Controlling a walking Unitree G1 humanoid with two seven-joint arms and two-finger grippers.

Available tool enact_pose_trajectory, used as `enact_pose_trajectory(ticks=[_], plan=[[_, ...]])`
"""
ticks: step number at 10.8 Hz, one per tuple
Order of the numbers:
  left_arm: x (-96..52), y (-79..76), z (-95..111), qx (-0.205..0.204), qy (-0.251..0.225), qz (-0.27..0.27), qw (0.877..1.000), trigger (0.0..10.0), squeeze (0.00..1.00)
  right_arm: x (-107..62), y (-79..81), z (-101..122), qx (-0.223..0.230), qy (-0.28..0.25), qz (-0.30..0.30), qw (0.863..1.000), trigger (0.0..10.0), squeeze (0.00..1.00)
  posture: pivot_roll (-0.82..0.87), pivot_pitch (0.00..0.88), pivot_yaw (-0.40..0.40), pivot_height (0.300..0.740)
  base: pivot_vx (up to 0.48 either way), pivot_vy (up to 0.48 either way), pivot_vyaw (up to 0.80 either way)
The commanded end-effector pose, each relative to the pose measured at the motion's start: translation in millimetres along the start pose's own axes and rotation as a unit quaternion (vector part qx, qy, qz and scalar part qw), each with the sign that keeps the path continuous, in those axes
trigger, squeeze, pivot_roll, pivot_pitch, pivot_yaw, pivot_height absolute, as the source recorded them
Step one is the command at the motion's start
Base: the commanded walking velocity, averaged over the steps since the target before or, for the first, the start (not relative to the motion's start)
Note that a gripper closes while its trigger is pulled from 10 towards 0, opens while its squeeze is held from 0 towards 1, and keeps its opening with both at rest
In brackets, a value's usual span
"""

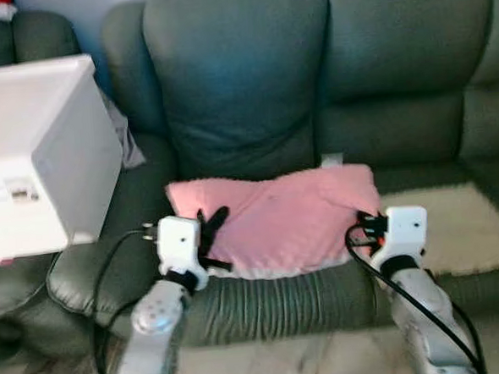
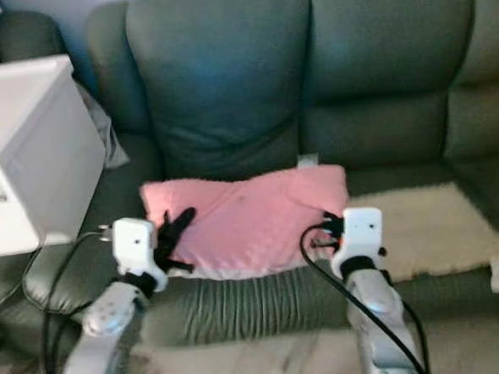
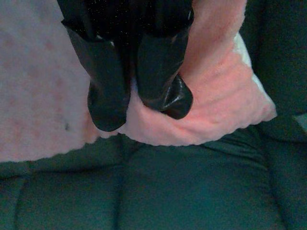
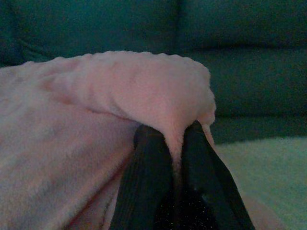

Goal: Move the pillow to the sofa

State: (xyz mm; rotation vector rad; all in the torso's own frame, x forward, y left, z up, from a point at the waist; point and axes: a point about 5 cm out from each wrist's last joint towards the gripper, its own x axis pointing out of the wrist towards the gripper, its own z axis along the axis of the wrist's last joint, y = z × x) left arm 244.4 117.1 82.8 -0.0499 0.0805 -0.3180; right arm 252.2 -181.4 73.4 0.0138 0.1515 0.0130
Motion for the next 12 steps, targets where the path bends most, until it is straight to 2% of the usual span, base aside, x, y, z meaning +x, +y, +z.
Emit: enact_pose_trajectory(ticks=[1,3,6,8,11,12], plan=[[-1.4,6.5,3.7,0.004,-0.008,0.012,1.0,10.0,0.0,3.1,8.8,5.9,0.003,-0.014,0.017,1.0,10.0,0.0,-0.04,0.0,-0.008,0.74,0.33,0.0,0.0],[-1.8,7.6,2.4,0.007,-0.001,0.016,1.0,10.0,0.0,3.9,9.3,6.1,0.002,-0.014,0.017,1.0,10.0,0.0,-0.04,0.0,-0.009,0.74,0.3,0.0,0.0],[-1.9,9.8,0.6,0.011,0.001,0.024,1.0,10.0,0.0,4.0,9.8,6.0,0.002,-0.014,0.018,1.0,10.0,0.0,-0.04,0.0,-0.009,0.74,0.0,0.0,0.0],[-0.7,18.5,-2.5,0.045,0.007,0.063,0.997,10.0,0.0,4.1,11.4,8.3,0.007,-0.017,0.021,1.0,10.0,0.0,-0.04,0.0,-0.01,0.74,0.0,0.0,0.0],[-2.5,34.4,-6.3,0.056,0.024,0.084,0.995,10.0,0.0,6.3,8.7,5.7,0.013,-0.008,0.009,1.0,10.0,0.0,-0.03,0.0,-0.011,0.74,0.0,0.0,0.0],[-3.7,44.4,-7.9,0.06,0.031,0.097,0.993,10.0,0.0,7.5,8.1,6.7,0.013,-0.009,0.007,1.0,10.0,0.0,-0.03,0.0,-0.003,0.74,0.0,0.0,0.0]])
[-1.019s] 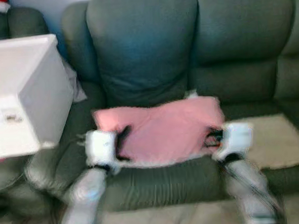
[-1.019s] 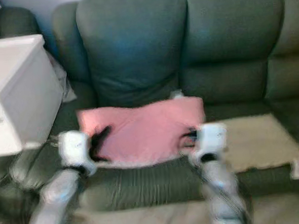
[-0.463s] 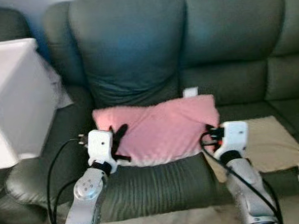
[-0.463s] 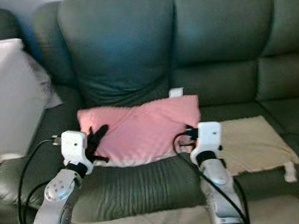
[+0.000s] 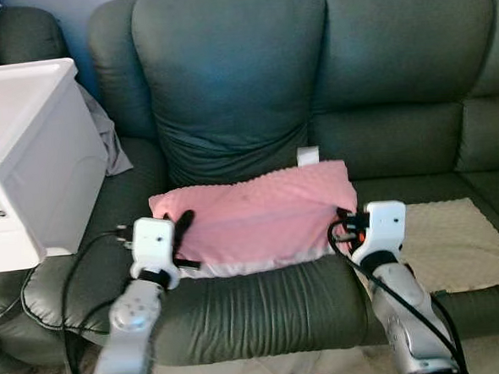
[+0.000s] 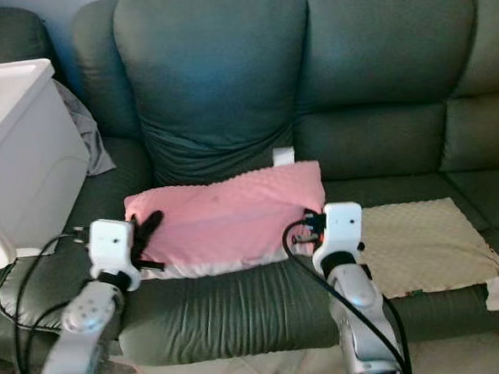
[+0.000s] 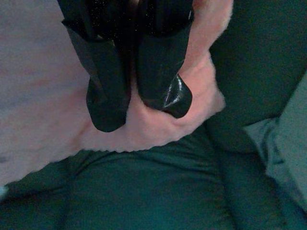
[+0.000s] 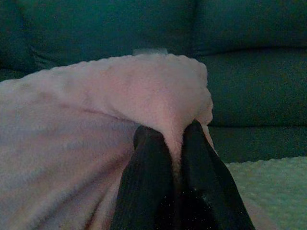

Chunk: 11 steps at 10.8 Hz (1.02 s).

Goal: Move the pillow to the sofa

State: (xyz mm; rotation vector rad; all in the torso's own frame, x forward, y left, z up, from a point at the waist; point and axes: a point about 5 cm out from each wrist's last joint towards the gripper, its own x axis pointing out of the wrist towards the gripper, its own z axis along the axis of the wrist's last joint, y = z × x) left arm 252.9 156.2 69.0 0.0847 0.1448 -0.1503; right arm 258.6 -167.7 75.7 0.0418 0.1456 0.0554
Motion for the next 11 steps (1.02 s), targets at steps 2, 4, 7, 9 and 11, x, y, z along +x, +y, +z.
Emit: enact_pose_trajectory(ticks=[2,4,7,9,11], plan=[[7.1,38.4,11.7,0.013,-0.013,0.057,0.998,10.0,0.0,6.7,-5.4,11.3,-0.001,-0.017,-0.018,1.0,10.0,0.0,-0.04,0.031,0.019,0.74,0.0,0.0,0.0],[10.0,43.9,16.7,0.026,-0.014,0.05,0.998,10.0,0.0,9.7,-2.6,11.1,0.005,-0.014,-0.019,1.0,10.0,0.0,-0.02,0.106,0.026,0.74,0.0,0.0,0.0],[-0.8,16.3,16.1,0.023,-0.013,0.008,1.0,10.0,0.0,1.8,5.6,-0.7,0.009,0.015,-0.022,1.0,10.0,0.0,-0.01,0.238,0.031,0.74,0.0,0.0,0.0],[1.4,7.5,14.9,0.023,-0.008,-0.017,1.0,10.0,0.0,1.0,2.2,0.2,0.01,0.025,-0.027,0.999,10.0,0.0,-0.03,0.294,0.025,0.74,0.0,0.0,0.0],[7.4,6.4,16.6,0.02,-0.004,-0.015,1.0,10.0,0.0,2.6,-1.6,0.8,0.011,0.033,-0.034,0.999,10.0,0.0,-0.04,0.326,0.039,0.74,0.0,0.0,0.0]])
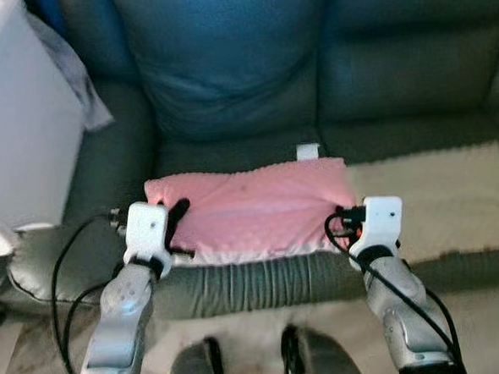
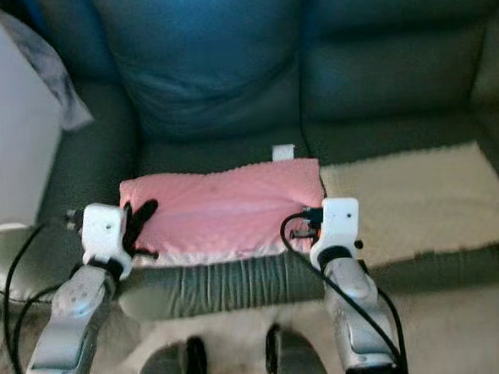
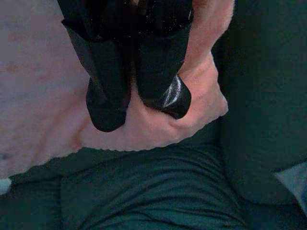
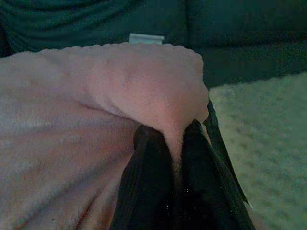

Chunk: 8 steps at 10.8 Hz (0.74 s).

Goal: Move the pillow to the sofa

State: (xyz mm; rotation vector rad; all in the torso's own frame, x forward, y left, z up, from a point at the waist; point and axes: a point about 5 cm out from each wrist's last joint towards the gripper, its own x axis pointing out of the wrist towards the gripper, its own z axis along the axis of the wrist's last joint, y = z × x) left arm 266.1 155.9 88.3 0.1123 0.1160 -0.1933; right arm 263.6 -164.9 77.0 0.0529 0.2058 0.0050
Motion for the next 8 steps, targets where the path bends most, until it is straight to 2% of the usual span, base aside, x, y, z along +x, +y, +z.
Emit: enact_pose_trajectory(ticks=[1,2,4,5,6,7,8], plan=[[-1.5,-1.3,-3.8,0.003,0.011,0.0,1.0,10.0,0.0,-1.3,-7.9,-1.5,0.002,0.006,-0.018,1.0,10.0,0.0,-0.03,0.344,0.048,0.74,0.0,0.0,0.0],[0.6,-8.6,-7.5,0.002,0.018,-0.006,1.0,10.0,0.0,0.4,-12.2,-4.7,0.008,0.018,-0.035,0.999,10.0,0.0,-0.03,0.367,0.049,0.74,0.0,0.0,0.0],[3.5,-12.5,-18.0,-0.003,0.031,0.002,1.0,10.0,0.0,3.2,-11.8,-7.5,0.019,0.033,-0.037,0.999,10.0,0.0,-0.04,0.389,0.044,0.74,0.0,0.0,0.0],[13.8,-16.5,-36.7,0.01,0.058,0.026,0.998,10.0,0.0,14.3,-14.3,-15.8,0.016,0.066,-0.024,0.997,10.0,0.0,-0.05,0.393,0.038,0.74,0.0,0.0,0.0],[17.7,-19.3,-44.8,0.007,0.072,0.033,0.997,10.0,0.0,19.8,-16.0,-19.0,0.018,0.08,-0.017,0.996,10.0,0.0,-0.06,0.394,0.031,0.74,0.0,0.0,0.0],[26.1,-28.8,-52.0,0.02,0.086,0.021,0.996,10.0,0.0,30.4,-18.8,-18.7,0.018,0.087,-0.004,0.996,10.0,0.0,-0.06,0.396,0.025,0.74,0.0,0.0,0.0],[36.1,-32.9,-51.3,0.015,0.088,0.021,0.996,10.0,0.0,40.4,-22.3,-13.5,0.01,0.084,-0.001,0.996,10.0,0.0,-0.07,0.399,0.024,0.74,0.0,0.0,0.0]])
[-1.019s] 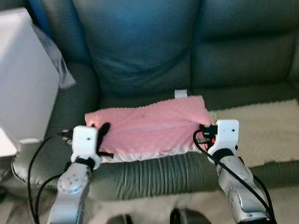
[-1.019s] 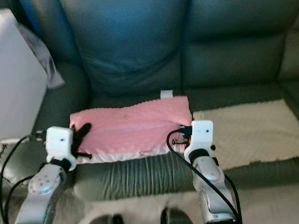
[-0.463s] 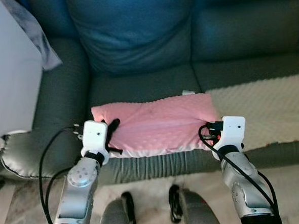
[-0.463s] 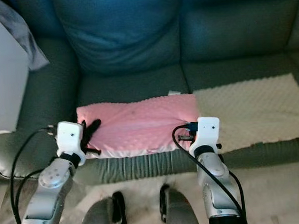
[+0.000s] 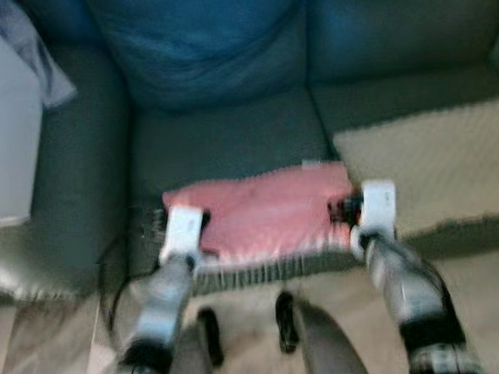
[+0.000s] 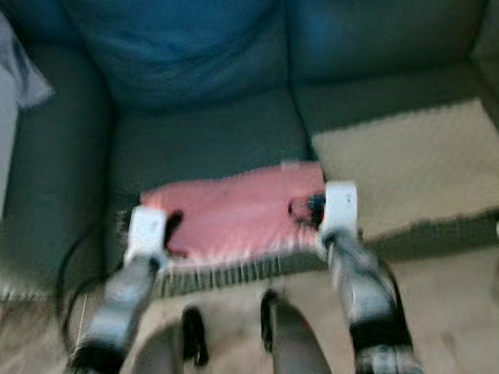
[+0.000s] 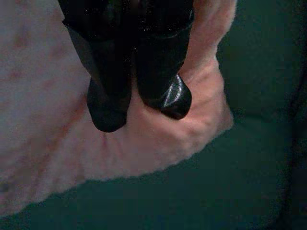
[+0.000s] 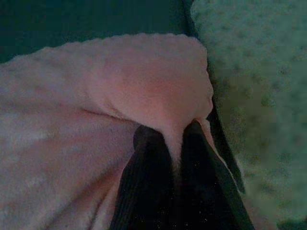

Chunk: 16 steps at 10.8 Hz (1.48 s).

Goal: Move the pillow to the sofa

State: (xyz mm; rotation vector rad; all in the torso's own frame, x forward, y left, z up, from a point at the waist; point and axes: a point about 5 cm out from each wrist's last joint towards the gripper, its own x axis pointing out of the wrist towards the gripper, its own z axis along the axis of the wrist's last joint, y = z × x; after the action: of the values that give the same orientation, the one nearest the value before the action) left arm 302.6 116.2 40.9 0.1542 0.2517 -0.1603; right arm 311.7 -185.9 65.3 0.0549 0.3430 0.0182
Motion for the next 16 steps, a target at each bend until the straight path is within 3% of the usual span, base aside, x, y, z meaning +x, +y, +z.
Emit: enact_pose_trajectory(ticks=[1,3,4,5,9,14,15,16], plan=[[-0.1,-2.5,-10.2,0.002,0.017,0.003,1.0,10.0,0.0,-0.4,-7.6,-8.4,0.01,0.01,-0.008,1.0,10.0,0.0,-0.06,0.397,0.024,0.74,0.0,0.0,0.0],[17.7,-19.0,5.2,-0.008,0.016,-0.018,1.0,10.0,0.0,5.8,-19.2,-4.6,0.01,-0.006,-0.017,1.0,10.0,0.0,-0.07,0.4,0.032,0.74,0.0,0.0,0.0],[23.4,-27.0,13.7,0.005,0.007,-0.022,1.0,10.0,0.0,7.5,-20.1,-4.6,0.004,-0.013,-0.005,1.0,10.0,0.0,-0.07,0.405,0.035,0.74,0.0,0.0,0.0],[30.4,-25.5,25.2,0.026,-0.005,0.004,1.0,10.0,0.0,10.2,-18.0,-2.2,-0.001,-0.023,0.021,1.0,10.0,0.0,-0.07,0.403,0.039,0.74,0.0,0.0,0.0],[38.1,32.5,36.4,0.041,-0.003,0.12,0.992,10.0,0.0,27.1,3.2,31.1,-0.032,-0.07,0.093,0.993,10.0,0.0,-0.06,0.406,0.047,0.74,0.0,0.0,0.0],[32.6,38.2,19.4,0.057,0.02,0.123,0.991,10.0,0.0,25.1,16.9,8.8,-0.05,-0.053,0.126,0.989,10.0,0.0,-0.07,0.401,0.034,0.74,0.0,0.0,0.0],[31.9,38.3,17.2,0.04,0.023,0.118,0.992,10.0,1.0,23.8,15.7,2.6,-0.046,-0.046,0.127,0.99,10.0,0.95,-0.07,0.401,0.032,0.74,0.0,0.0,0.0],[31.6,38.3,16.4,0.027,0.021,0.112,0.993,10.0,1.0,23.1,15.0,0.9,-0.044,-0.046,0.126,0.99,10.0,1.0,-0.07,0.4,0.031,0.74,0.0,0.0,0.0]])
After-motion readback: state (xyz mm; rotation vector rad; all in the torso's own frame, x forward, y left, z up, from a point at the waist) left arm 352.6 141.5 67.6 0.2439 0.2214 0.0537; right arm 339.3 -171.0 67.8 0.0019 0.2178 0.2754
